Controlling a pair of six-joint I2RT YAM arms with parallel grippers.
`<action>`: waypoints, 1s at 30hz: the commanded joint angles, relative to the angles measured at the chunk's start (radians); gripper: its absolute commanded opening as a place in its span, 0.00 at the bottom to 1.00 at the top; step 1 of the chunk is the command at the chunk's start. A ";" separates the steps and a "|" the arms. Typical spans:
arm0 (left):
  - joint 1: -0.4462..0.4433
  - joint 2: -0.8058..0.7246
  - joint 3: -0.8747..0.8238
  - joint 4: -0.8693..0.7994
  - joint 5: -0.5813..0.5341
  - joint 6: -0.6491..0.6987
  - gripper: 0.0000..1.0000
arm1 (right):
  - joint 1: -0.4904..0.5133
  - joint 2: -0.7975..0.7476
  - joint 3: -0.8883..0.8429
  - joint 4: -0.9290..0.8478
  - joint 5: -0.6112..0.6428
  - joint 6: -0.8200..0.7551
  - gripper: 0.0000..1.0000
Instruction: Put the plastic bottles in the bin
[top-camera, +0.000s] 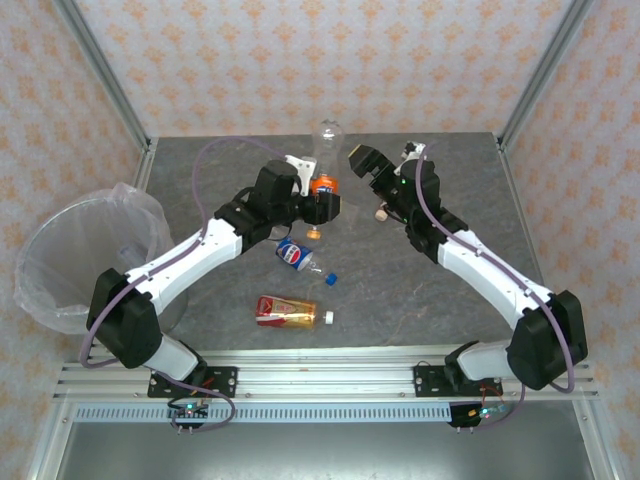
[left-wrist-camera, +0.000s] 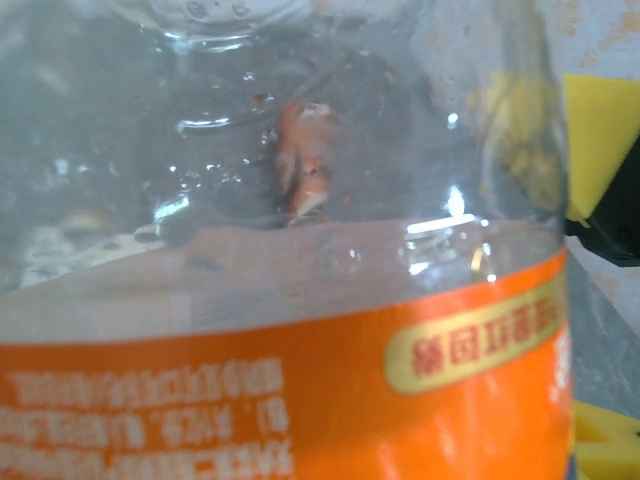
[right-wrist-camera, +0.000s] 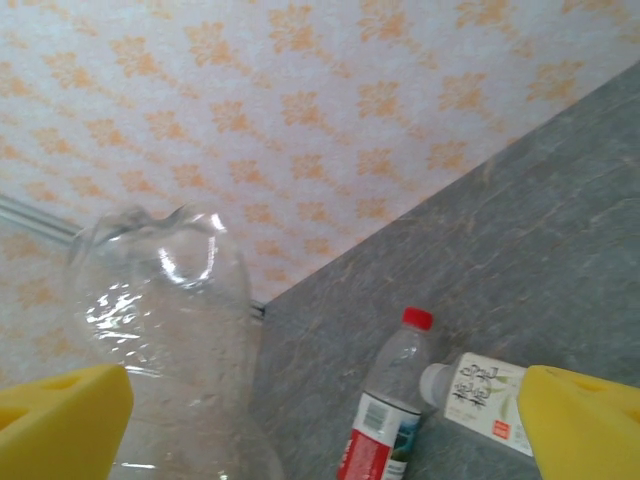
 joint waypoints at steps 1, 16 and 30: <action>0.000 -0.029 -0.009 -0.025 -0.088 -0.023 0.58 | -0.014 -0.009 -0.010 -0.080 0.064 -0.001 0.99; 0.015 -0.097 0.048 -0.261 -0.498 -0.077 0.58 | -0.059 0.138 -0.004 -0.282 0.104 0.042 0.99; 0.049 -0.259 0.105 -0.393 -0.724 -0.015 0.57 | -0.068 0.128 -0.035 -0.196 0.068 0.021 0.99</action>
